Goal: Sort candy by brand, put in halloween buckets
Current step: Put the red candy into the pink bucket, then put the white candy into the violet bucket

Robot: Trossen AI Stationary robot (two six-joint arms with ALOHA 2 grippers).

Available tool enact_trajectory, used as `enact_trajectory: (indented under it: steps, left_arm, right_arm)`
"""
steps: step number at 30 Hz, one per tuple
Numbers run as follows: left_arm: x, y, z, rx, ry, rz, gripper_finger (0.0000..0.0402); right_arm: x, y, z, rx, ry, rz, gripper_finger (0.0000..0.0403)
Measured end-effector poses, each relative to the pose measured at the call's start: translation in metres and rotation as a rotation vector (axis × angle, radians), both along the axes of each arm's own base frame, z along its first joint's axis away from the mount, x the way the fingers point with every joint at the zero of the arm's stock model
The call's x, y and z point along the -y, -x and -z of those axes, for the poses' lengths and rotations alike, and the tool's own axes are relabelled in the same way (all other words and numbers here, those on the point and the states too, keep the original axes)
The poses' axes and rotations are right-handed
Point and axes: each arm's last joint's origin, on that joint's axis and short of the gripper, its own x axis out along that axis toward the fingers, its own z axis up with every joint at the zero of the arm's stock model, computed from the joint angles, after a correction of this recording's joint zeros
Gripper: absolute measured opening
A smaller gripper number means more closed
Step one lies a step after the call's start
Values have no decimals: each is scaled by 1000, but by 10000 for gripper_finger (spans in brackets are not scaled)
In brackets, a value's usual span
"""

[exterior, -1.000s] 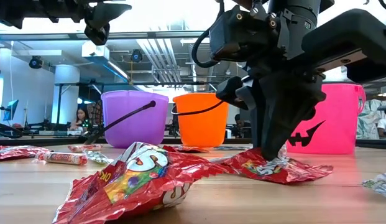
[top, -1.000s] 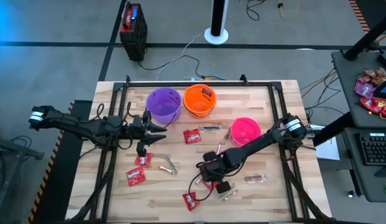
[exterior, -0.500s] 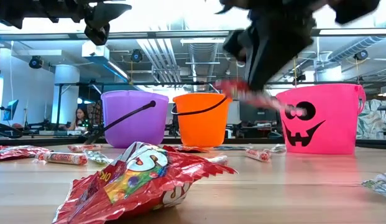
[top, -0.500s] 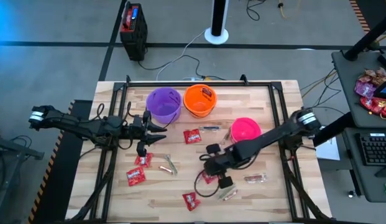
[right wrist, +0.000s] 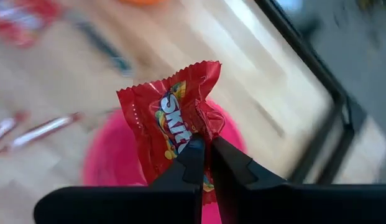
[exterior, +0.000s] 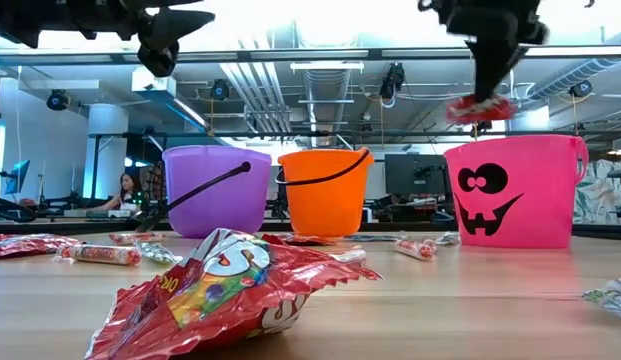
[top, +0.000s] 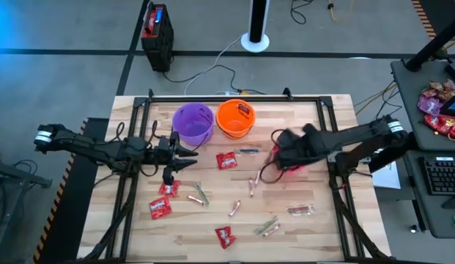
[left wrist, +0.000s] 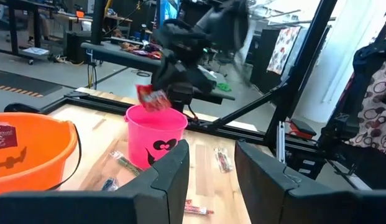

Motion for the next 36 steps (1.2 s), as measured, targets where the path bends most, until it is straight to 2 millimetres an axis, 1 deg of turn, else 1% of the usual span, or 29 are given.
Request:
enact_trajectory:
  steps: [2,8,12,14,17,23,26,28,32,36]
  left_arm:
    - [0,-2,1,2,0,0,113]
    - [1,-6,3,-1,2,0,113]
    - [1,-6,4,-6,18,0,113]
    - [1,-6,4,-6,20,0,113]
    - [1,-6,4,-6,27,0,113]
    - [3,-7,3,-14,102,23,113]
    - [13,-11,-4,-19,125,75,113]
    - [23,-17,-12,-44,125,75,113]
    - [45,-36,-21,-223,119,-4,112]
    - [71,-60,-22,-402,120,-9,111]
  right_arm:
    - [4,1,0,8,-2,58,12]
    - [5,-1,3,-12,-4,47,12]
    - [3,-1,4,-22,-57,54,18]
    - [3,-1,4,-22,-58,55,33]
    - [3,-1,4,-19,-58,60,66]
    - [3,-1,4,-22,-50,53,130]
    - [2,-1,4,-24,-48,38,150]
    - [-1,-2,4,-19,-43,9,158]
    - [-11,-6,3,30,-23,-61,168]
    - [-29,-6,3,65,9,-148,173]
